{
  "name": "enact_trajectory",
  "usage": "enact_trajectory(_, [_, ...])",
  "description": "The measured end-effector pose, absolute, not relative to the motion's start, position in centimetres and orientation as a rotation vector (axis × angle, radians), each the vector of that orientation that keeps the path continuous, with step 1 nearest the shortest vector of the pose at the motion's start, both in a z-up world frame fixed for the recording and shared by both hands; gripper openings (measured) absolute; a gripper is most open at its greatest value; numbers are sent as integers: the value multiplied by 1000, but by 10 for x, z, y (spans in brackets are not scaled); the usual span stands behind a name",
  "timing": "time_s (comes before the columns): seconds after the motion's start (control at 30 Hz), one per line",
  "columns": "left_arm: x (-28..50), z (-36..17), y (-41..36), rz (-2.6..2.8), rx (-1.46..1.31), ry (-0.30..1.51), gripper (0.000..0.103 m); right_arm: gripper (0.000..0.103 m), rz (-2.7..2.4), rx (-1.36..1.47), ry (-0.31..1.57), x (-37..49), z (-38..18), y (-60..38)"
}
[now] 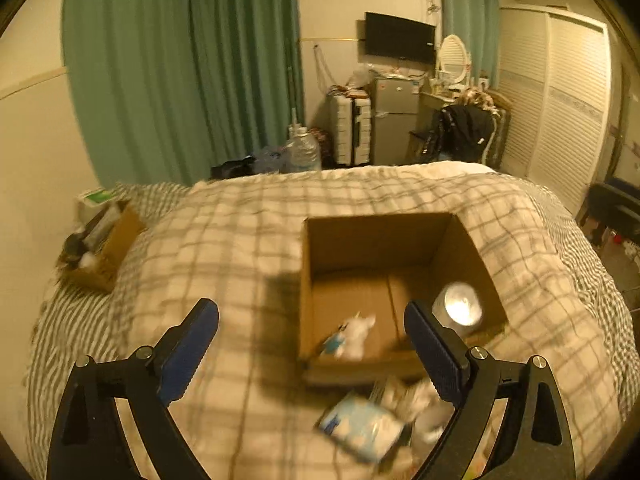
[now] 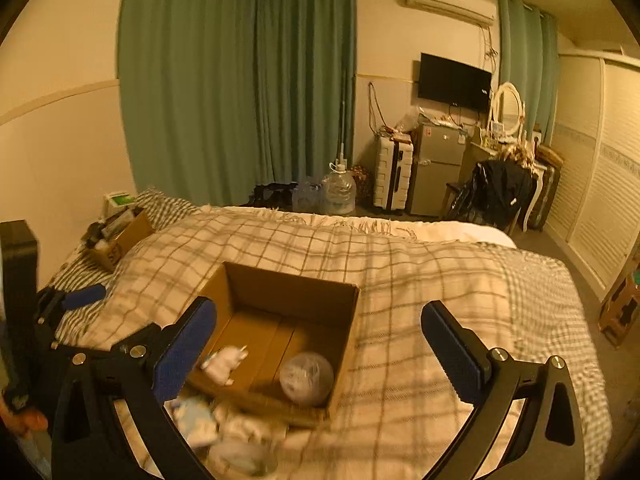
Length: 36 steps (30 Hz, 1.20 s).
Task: Organize objects
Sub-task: 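Grasp the white bear container with the left gripper while the right carries the bottle into the box, then grasp the light-blue earbud case with the left gripper while the right grasps the tape roll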
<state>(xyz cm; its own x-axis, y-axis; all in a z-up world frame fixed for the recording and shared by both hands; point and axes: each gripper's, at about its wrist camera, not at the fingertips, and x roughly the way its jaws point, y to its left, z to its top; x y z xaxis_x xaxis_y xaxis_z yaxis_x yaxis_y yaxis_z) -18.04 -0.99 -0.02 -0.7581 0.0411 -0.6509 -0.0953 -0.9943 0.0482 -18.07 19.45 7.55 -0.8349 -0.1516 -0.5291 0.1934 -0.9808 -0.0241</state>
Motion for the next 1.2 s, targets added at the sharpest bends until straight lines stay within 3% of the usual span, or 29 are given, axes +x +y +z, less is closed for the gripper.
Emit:
enact_trajectory(0.27, [-117, -5, -24, 2929, -1089, 150, 96, 103, -2795, 839, 161, -107, 75, 202])
enact_trajectory(0.6, [-90, -85, -8, 2899, -1260, 130, 96, 103, -2812, 1070, 356, -94, -47, 181])
enact_trajectory(0.97, [-99, -135, 3, 2734, -1427, 115, 96, 103, -2776, 1207, 192, -108, -86, 198])
enact_trajectory(1.03, [-102, -138, 3, 2701, -1422, 76, 87, 103, -2782, 1203, 204, -107, -85, 194])
enact_trajectory(1.1, [-102, -138, 3, 2629, -1408, 10, 50, 103, -2787, 1194, 229, -105, -84, 190])
enact_trajectory(1.2, [-98, -133, 3, 2629, -1398, -2, 50, 103, -2786, 1182, 263, -104, -82, 186])
